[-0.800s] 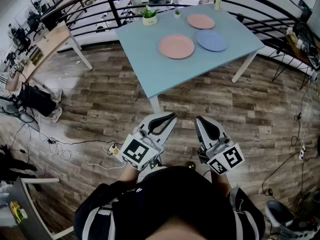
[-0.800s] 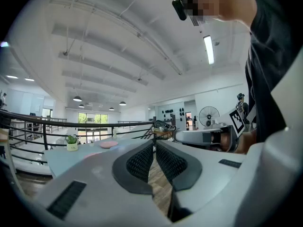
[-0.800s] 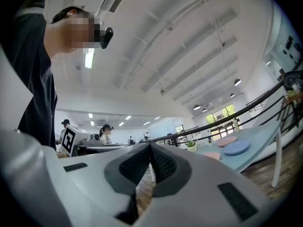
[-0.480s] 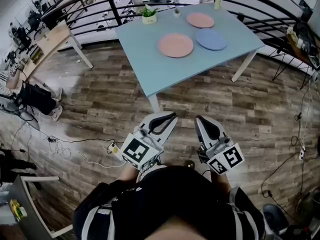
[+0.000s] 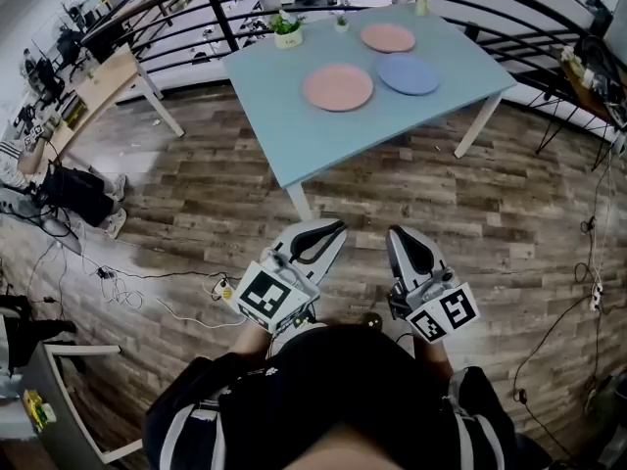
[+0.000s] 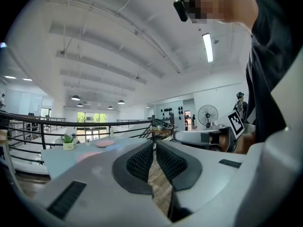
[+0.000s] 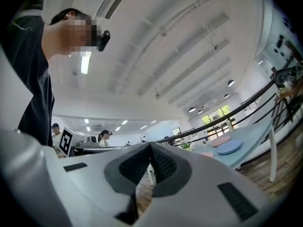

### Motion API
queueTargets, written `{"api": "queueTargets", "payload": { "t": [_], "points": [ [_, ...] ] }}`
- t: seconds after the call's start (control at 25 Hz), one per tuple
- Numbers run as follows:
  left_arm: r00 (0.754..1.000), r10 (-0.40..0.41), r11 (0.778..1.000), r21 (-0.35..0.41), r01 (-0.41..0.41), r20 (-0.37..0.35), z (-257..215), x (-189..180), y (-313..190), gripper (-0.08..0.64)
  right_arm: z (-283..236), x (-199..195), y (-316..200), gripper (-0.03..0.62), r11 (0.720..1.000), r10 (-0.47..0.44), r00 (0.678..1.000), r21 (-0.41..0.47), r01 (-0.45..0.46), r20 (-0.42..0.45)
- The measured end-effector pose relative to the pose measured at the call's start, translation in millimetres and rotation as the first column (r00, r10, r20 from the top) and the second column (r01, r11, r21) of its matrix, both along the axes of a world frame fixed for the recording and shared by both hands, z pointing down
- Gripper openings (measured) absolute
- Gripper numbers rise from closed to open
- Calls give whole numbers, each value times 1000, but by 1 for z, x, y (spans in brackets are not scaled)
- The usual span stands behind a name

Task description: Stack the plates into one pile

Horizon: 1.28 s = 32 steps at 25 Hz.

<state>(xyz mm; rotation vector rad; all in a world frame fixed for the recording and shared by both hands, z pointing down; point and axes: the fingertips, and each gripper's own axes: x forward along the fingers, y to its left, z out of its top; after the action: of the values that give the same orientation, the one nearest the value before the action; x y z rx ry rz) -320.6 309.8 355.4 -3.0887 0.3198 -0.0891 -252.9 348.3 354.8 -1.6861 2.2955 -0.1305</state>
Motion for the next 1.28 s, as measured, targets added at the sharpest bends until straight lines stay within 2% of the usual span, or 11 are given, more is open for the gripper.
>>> {"api": "queueTargets", "payload": {
  "t": [0.12, 0.48, 0.8, 1.0, 1.28],
  "points": [
    [1000, -1, 1000, 12, 1, 5, 2, 10, 8, 28, 1, 11, 11, 0, 1000, -5, 1000, 3, 5, -7],
    [999, -36, 999, -39, 37, 15, 9, 43, 27, 28, 11, 53, 42, 5, 1000, 15, 1000, -24, -15, -7],
    [997, -65, 997, -48, 67, 30, 12, 59, 42, 29, 22, 79, 59, 26, 998, 25, 1000, -50, -25, 9],
    [996, -72, 996, -53, 75, 49, 14, 60, 38, 29, 24, 81, 63, 40, 998, 37, 999, -53, -35, 22],
    [996, -79, 994, -68, 82, 48, 19, 77, 19, 34, 27, 104, 50, 52, 996, 65, 997, -65, -63, 37]
  ]
}}
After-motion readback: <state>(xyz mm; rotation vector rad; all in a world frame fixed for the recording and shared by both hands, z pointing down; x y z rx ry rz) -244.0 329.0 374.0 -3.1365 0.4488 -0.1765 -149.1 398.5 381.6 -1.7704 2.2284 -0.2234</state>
